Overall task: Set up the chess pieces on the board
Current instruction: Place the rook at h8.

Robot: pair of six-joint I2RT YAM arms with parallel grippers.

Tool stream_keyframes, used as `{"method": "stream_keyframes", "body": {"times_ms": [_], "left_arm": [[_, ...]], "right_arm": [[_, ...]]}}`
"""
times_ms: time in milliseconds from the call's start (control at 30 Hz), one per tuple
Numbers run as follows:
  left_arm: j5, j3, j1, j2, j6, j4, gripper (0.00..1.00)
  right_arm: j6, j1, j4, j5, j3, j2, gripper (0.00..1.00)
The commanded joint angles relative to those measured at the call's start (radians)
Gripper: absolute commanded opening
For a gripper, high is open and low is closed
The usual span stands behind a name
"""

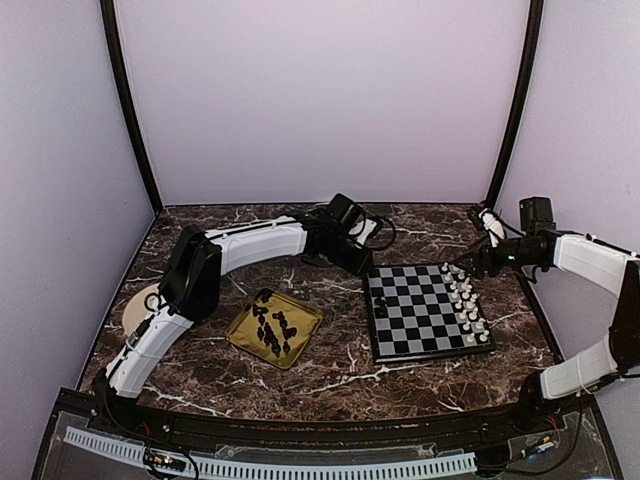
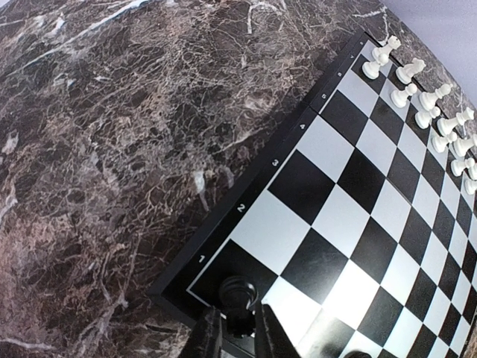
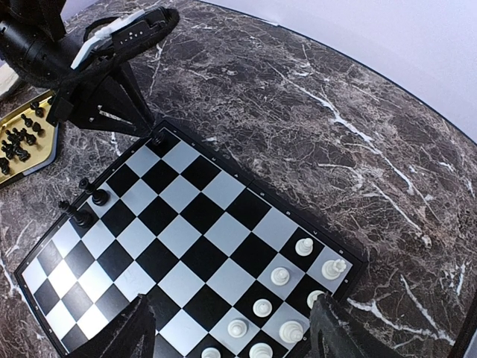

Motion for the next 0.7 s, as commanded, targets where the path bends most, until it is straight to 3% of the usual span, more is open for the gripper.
{"method": "stream_keyframes", "body": {"times_ms": [0, 267, 667], "left_arm": [[0.021, 0.025, -0.001, 0.001, -0.012, -0.004, 0.2], [0.021, 0.026, -0.001, 0.003, -0.015, -0.003, 0.26], [0.034, 0.024, -0.001, 0.013, -0.015, 0.006, 0.22]], "right_arm": [[-0.009, 0.004, -0.002, 0.002, 0.016, -0.007, 0.71], [-0.008, 0.004, -0.003, -0.002, 0.015, -0.002, 0.71], [-0.009, 0.004, -0.006, -0.003, 0.018, 0.008, 0.72]]}}
